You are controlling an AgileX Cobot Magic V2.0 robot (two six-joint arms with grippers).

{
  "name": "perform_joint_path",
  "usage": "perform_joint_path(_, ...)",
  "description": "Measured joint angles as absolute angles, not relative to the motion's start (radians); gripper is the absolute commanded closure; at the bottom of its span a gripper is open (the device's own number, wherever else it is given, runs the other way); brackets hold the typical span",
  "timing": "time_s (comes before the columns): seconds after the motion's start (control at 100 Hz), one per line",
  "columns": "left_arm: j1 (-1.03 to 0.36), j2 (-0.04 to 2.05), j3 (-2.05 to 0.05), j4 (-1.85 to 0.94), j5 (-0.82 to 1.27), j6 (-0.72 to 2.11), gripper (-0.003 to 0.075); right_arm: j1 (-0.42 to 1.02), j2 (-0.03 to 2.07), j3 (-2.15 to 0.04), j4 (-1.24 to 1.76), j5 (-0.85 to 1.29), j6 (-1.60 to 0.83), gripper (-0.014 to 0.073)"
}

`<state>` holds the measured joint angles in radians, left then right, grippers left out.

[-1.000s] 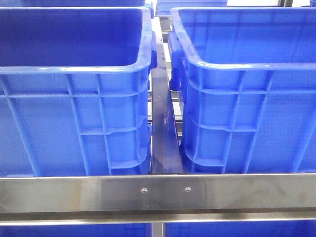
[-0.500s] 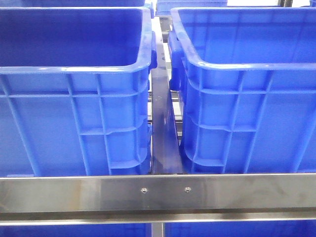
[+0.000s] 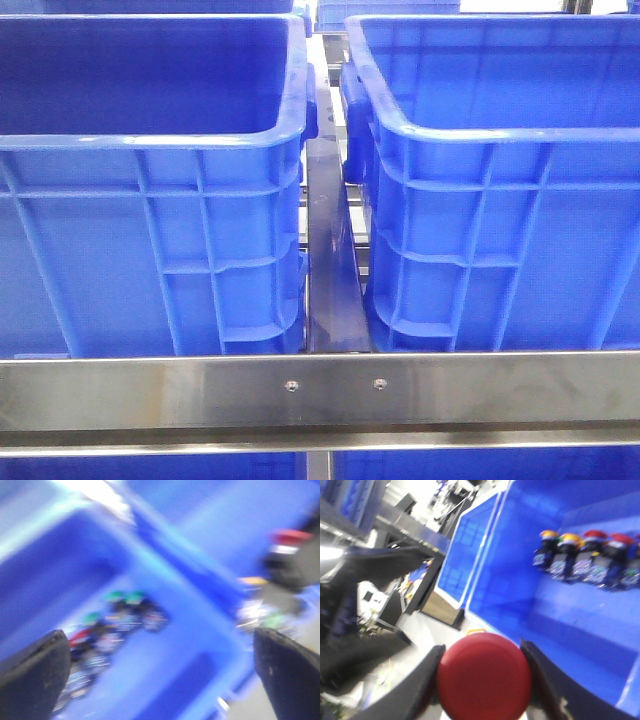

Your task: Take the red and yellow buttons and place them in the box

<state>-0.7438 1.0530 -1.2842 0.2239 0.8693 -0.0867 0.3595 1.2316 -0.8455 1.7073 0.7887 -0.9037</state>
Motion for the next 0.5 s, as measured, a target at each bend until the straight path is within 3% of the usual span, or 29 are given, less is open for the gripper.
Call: perform_joint_path(0.5,-0.352,0.546,-0.898,0.269,0.832,-0.231,0.005,0.359,1.232,-0.845,1.711,0.693,-0.933,0.0661)
